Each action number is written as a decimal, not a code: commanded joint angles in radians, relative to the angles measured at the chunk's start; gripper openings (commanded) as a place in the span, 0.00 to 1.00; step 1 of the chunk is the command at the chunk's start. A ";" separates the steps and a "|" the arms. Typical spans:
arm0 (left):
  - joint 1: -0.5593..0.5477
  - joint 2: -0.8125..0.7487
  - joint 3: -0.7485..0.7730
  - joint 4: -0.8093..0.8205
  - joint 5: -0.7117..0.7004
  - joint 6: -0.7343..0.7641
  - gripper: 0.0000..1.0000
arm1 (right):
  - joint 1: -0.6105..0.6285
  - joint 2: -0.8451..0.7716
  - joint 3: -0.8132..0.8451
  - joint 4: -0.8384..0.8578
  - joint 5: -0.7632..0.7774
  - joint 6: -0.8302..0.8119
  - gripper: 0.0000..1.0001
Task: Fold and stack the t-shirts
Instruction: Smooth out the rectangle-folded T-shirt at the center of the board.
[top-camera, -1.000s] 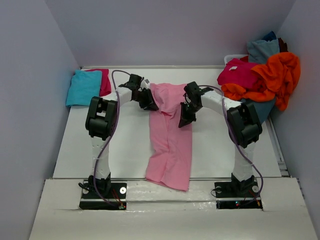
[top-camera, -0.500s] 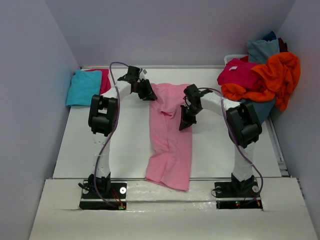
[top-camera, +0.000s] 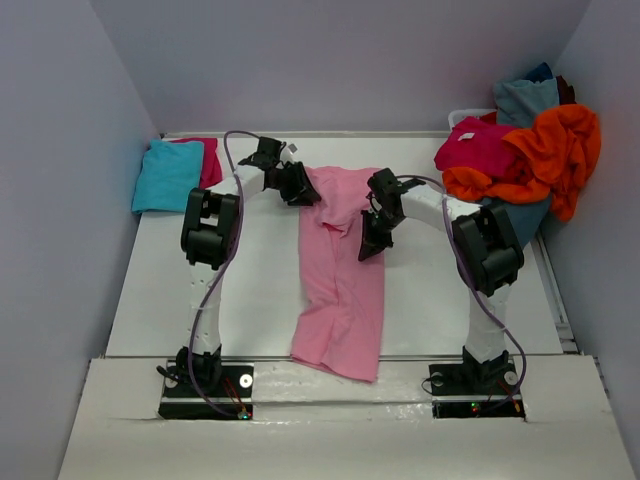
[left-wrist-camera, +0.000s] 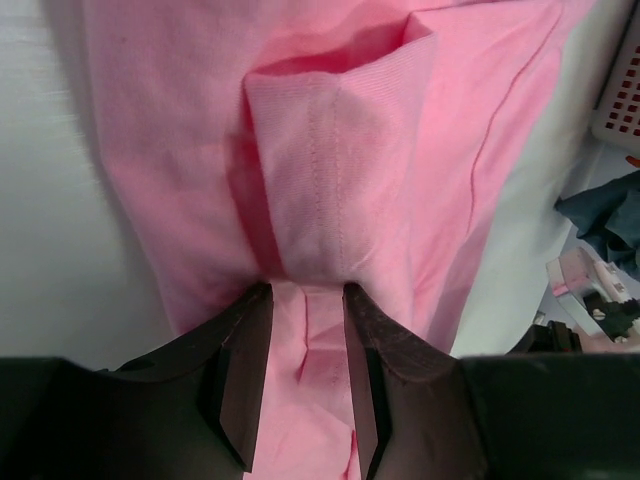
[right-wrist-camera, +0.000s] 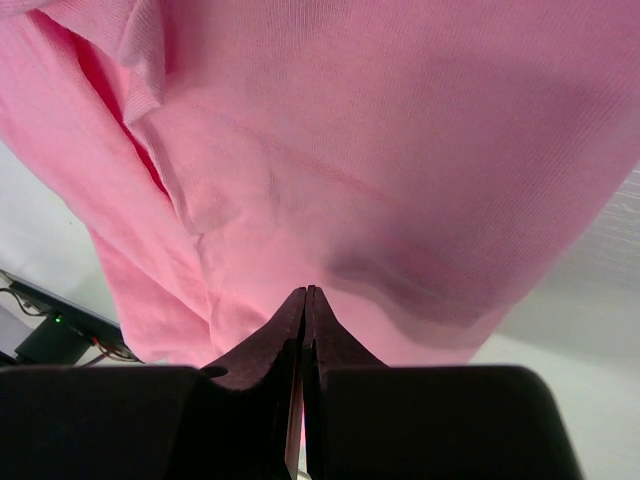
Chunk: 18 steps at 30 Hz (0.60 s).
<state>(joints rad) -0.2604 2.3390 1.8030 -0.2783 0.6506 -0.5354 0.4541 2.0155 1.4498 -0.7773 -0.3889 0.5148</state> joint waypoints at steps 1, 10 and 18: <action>0.000 -0.013 -0.001 0.090 0.087 -0.021 0.45 | 0.011 -0.031 0.003 -0.005 0.013 -0.015 0.07; 0.009 0.005 -0.030 0.146 0.118 -0.051 0.46 | 0.011 -0.020 0.003 -0.008 0.018 -0.015 0.07; 0.009 0.019 -0.011 0.163 0.113 -0.049 0.45 | 0.011 -0.021 -0.003 -0.007 0.021 -0.013 0.07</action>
<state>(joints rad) -0.2596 2.3547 1.7824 -0.1459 0.7391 -0.5850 0.4541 2.0155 1.4494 -0.7776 -0.3771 0.5125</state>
